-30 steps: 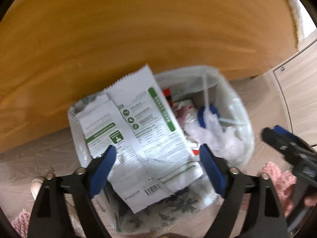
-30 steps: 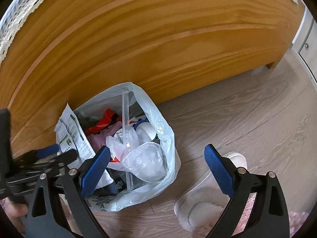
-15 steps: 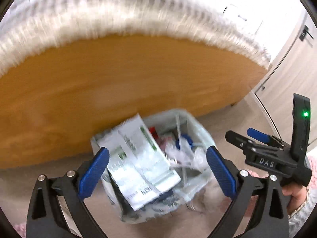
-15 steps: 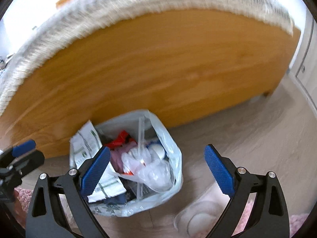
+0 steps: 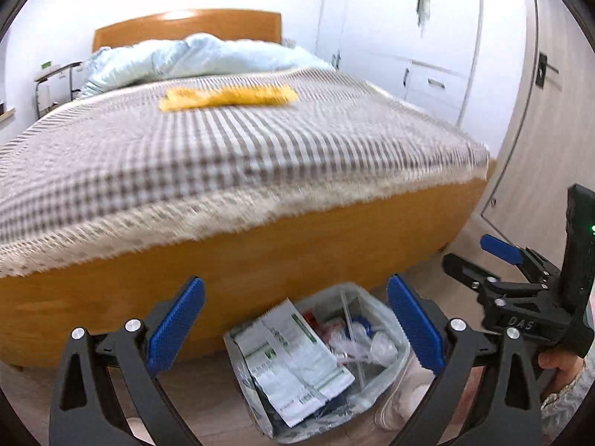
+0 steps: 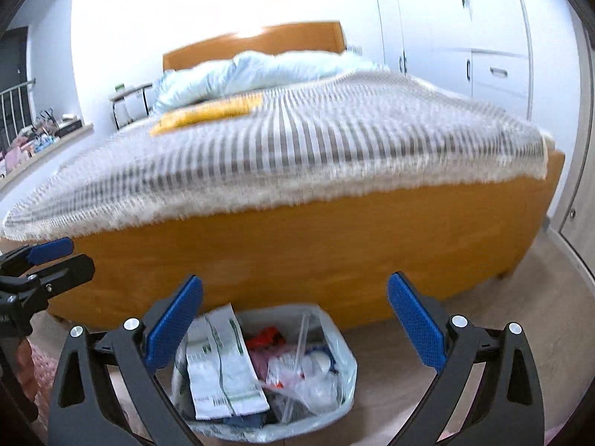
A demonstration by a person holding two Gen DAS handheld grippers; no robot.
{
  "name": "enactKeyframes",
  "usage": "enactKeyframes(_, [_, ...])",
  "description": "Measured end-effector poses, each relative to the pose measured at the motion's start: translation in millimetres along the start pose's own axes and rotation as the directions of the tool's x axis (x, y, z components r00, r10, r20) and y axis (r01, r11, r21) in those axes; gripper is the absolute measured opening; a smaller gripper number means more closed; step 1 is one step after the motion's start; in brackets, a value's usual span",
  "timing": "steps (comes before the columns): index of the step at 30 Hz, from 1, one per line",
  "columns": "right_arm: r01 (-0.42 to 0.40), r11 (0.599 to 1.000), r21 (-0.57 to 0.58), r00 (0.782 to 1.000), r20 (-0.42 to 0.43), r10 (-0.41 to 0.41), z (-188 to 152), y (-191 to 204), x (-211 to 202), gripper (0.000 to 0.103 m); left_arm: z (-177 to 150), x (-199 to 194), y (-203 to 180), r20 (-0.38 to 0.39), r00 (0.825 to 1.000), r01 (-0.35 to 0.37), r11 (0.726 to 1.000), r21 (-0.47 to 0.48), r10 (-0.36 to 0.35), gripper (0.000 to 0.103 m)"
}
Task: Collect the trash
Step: 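Raise both open tools and move them over the yellow wrapper on the bed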
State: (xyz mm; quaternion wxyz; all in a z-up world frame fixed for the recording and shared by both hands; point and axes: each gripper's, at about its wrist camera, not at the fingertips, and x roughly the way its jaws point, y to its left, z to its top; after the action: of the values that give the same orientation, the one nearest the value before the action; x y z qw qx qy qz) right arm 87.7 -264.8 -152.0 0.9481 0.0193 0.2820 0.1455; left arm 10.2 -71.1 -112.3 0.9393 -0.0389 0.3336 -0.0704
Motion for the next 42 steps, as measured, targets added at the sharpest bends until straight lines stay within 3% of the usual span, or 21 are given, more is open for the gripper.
enactKeyframes(8, [0.017, 1.0, 0.013, 0.994, 0.107, -0.018, 32.5, -6.3, -23.6, 0.096, 24.2, -37.6, 23.9, 0.106, 0.994, 0.022, 0.996, -0.092, -0.012, 0.095])
enactKeyframes(19, [-0.036, 0.999, 0.018, 0.983, 0.18, 0.033, 66.3, 2.8, -42.9, 0.096, 47.9, -65.4, 31.3, 0.213, 0.977, 0.054, 0.993, -0.102, -0.032, 0.095])
enactKeyframes(28, [-0.052, 0.999, 0.008, 0.979, 0.2, 0.05, 108.0, 15.5, -24.4, 0.096, 91.5, -71.4, 38.2, 0.303, 0.953, 0.024, 0.993, -0.113, 0.011, 0.095])
enactKeyframes(35, [-0.065, 0.998, -0.024, 0.967, 0.244, 0.069, 144.0, 29.7, -9.1, 0.096, 129.6, -70.4, 48.6, 0.367, 0.93, 0.034, 0.994, -0.104, 0.006, 0.095])
enactKeyframes(42, [-0.086, 0.996, 0.0, 0.952, 0.295, 0.082, 186.6, 43.0, 9.4, 0.096, 163.5, -54.2, 56.7, 0.385, 0.923, 0.028, 0.993, -0.119, 0.02, 0.095])
